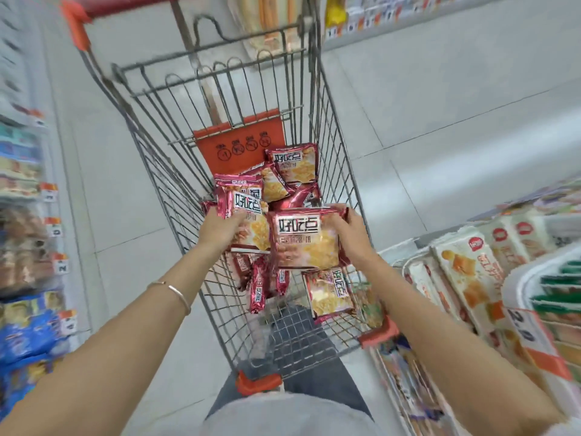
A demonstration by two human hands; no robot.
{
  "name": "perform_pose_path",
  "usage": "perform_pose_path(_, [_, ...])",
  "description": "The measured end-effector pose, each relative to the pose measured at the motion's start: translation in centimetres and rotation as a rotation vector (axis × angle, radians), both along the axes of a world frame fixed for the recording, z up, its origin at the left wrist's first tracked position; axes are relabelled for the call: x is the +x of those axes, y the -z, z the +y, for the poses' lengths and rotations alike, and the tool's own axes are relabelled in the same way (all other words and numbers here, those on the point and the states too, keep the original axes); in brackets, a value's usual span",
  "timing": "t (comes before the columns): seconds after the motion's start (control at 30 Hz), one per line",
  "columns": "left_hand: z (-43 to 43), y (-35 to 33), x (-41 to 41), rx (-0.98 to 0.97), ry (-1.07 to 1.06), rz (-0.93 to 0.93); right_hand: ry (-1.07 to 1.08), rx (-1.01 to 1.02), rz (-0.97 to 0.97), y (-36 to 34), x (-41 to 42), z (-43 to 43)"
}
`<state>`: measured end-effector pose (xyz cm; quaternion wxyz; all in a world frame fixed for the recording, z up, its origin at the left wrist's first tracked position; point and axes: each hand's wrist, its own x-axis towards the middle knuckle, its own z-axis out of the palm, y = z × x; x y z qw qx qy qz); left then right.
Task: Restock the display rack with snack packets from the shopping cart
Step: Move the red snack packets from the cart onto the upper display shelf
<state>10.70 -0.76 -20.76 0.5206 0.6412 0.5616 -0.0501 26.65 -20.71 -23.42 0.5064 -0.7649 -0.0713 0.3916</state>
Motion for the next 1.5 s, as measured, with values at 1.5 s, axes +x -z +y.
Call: perform_pose_path(1.5, [-68.3, -52.4, 17.0, 0.016, 1.597, -1.065, 0.689, 0.232, -0.621, -53.7, -9.0, -69.4])
